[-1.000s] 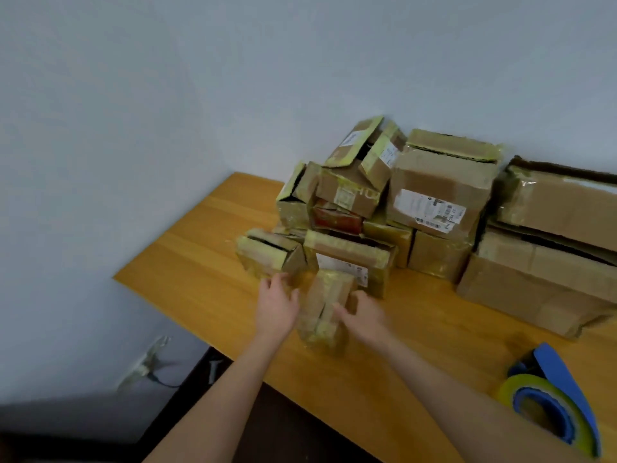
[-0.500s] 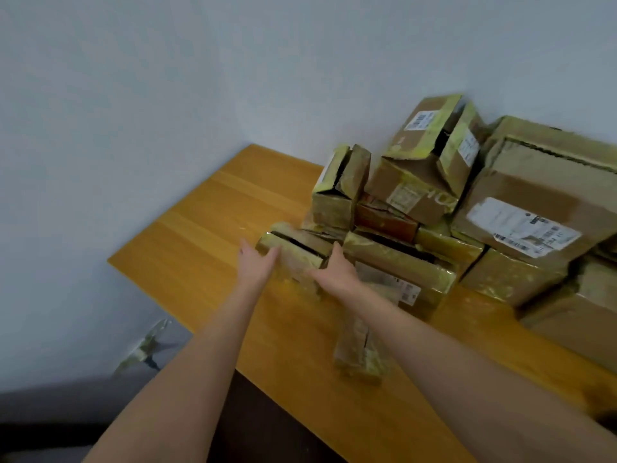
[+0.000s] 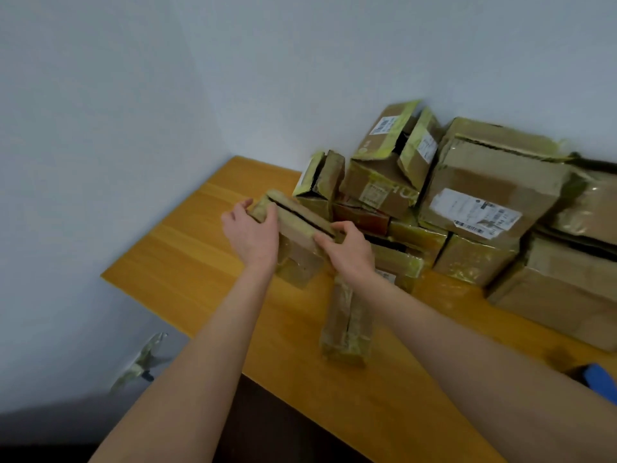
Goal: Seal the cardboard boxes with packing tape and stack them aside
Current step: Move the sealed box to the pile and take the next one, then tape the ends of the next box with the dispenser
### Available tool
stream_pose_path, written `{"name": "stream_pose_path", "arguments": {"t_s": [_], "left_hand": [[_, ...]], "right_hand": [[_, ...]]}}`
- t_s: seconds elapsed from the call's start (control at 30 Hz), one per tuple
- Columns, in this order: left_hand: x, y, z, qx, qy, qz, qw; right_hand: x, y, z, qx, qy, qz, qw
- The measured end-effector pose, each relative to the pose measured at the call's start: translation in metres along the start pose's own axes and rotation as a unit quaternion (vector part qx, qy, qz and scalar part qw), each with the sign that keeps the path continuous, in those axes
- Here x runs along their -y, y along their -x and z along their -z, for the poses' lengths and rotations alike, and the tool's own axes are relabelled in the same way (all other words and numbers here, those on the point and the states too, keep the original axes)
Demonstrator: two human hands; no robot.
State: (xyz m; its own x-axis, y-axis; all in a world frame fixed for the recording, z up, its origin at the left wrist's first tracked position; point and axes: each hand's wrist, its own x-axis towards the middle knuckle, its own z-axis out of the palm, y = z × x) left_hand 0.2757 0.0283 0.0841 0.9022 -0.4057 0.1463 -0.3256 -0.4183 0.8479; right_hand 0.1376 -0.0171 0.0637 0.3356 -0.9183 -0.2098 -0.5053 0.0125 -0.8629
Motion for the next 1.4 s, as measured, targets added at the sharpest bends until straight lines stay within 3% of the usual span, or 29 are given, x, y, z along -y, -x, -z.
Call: {"name": "stream_pose_path", "arguments": {"t_s": [0.23,0.43,0.6,0.9,1.23,1.33,1.4], "left_hand": [[-0.067,0.074,-0.020,0.056,0.048,-0.079,0.994],[-0.083,0.172,-0.058,0.164,0.028,-0.103,0.981],[-0.052,0.240,-0.080,0.243,-0.034,-0.107,0.964],[0.012,0.299,-0.085,0.362,-0.110,-0.115,0.919],[0.020,0.300,-0.091,0.405,-0.115,-0.204,0.883],[0.019,0.298,-0.090,0.357,-0.218,-0.301,0.857],[0.017,0.299,-0.091,0.332,-0.207,-0.392,0.833]], "right_hand": [[-0.019,0.042,0.107,-0.119,-0.021,0.018,0.993],[-0.085,0.088,0.193,-0.182,0.014,-0.035,0.983],[-0.149,0.128,0.223,-0.173,0.077,-0.095,0.977],[-0.228,0.163,0.206,-0.122,0.124,-0.168,0.970],[-0.243,0.165,0.207,-0.170,0.162,-0.153,0.960],[-0.245,0.162,0.209,-0.150,0.144,-0.154,0.966],[-0.249,0.161,0.219,-0.153,0.129,-0.157,0.967]]}}
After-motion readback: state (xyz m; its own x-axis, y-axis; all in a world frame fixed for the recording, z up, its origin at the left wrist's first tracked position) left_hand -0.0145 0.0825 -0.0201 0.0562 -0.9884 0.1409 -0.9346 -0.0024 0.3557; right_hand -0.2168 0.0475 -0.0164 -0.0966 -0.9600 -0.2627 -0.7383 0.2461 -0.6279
